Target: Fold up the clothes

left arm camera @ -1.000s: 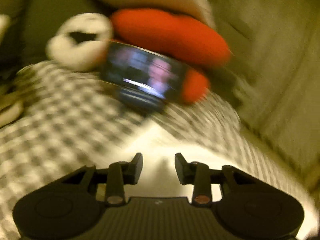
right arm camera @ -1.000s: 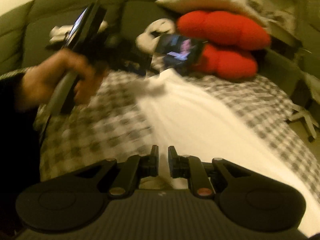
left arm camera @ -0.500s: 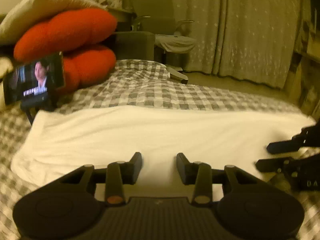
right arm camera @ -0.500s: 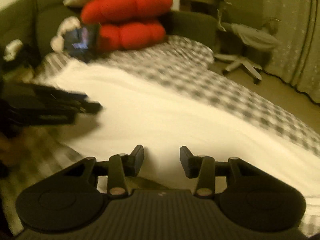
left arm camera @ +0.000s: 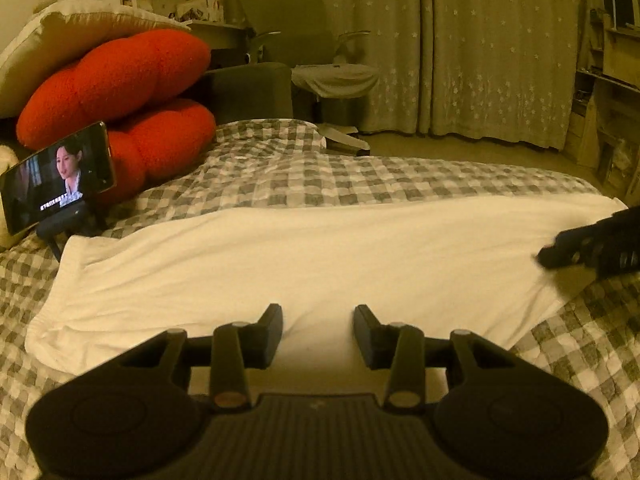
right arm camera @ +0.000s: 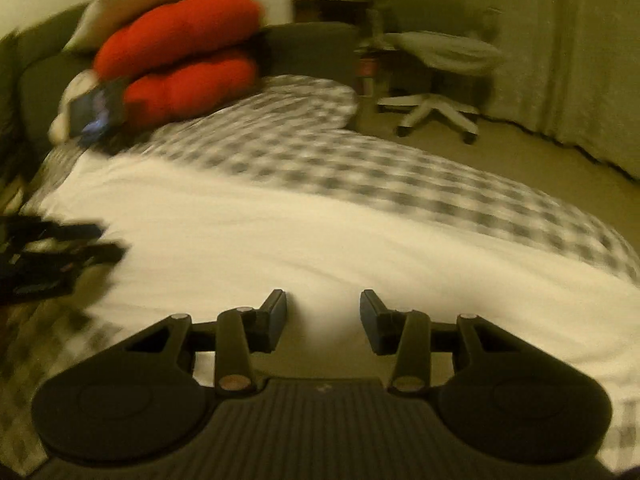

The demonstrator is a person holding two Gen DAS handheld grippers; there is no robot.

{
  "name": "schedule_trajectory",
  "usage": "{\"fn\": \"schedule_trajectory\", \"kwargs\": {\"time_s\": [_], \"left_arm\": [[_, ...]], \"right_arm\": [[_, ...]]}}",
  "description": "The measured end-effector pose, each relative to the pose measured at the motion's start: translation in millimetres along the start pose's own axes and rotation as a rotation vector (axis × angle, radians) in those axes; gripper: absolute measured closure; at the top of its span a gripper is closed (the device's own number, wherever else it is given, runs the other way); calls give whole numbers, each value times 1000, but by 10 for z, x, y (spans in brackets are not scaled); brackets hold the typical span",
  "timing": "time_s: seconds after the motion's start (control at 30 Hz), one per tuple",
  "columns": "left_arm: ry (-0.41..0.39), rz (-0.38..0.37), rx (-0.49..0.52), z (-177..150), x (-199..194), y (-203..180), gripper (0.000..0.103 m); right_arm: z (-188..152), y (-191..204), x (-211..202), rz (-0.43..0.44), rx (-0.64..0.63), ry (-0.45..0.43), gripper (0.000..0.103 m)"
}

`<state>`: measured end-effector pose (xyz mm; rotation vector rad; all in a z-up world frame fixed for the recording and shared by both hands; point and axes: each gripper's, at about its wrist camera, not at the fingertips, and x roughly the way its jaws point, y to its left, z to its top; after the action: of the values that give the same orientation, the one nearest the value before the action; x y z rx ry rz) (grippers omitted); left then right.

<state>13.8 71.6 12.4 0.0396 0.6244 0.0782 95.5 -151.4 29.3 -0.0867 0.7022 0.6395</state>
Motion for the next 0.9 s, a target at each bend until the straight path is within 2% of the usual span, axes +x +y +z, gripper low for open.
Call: {"fn": "schedule_trajectory", "kwargs": {"time_s": [0.07, 0.17, 0.27, 0.43, 0.5, 0.53, 0.6, 0.73, 0.9], "left_arm": [[0, 2, -2, -4, -6, -5, 62], [0, 2, -6, -5, -10, -8, 62], [1, 0, -11, -1, -11, -3, 62], [7, -14, -3, 6, -24, -16, 58], [11, -19, -5, 12, -29, -6, 58], [14, -23, -6, 14, -32, 3, 58], [16, -32, -4, 17, -40, 16, 58], [13, -54, -18, 33, -43, 35, 58], [-25, -117, -23, 56, -83, -13, 53]], "right_arm": [[-11, -254, -74, -5, 90, -23, 60], [-47, -549, -183, -119, 146, -45, 58], [-119, -888, -275, -167, 218, -77, 58], [-192, -1262, -390, -212, 315, -139, 65], [-176, -1298, -435, -303, 307, -139, 65], [-189, -1343, -456, -337, 319, -141, 61], [-236, -1462, -496, -391, 362, -145, 60], [-297, -1668, -530, -393, 453, -168, 59], [-294, -1837, -601, -453, 558, -182, 58]]}}
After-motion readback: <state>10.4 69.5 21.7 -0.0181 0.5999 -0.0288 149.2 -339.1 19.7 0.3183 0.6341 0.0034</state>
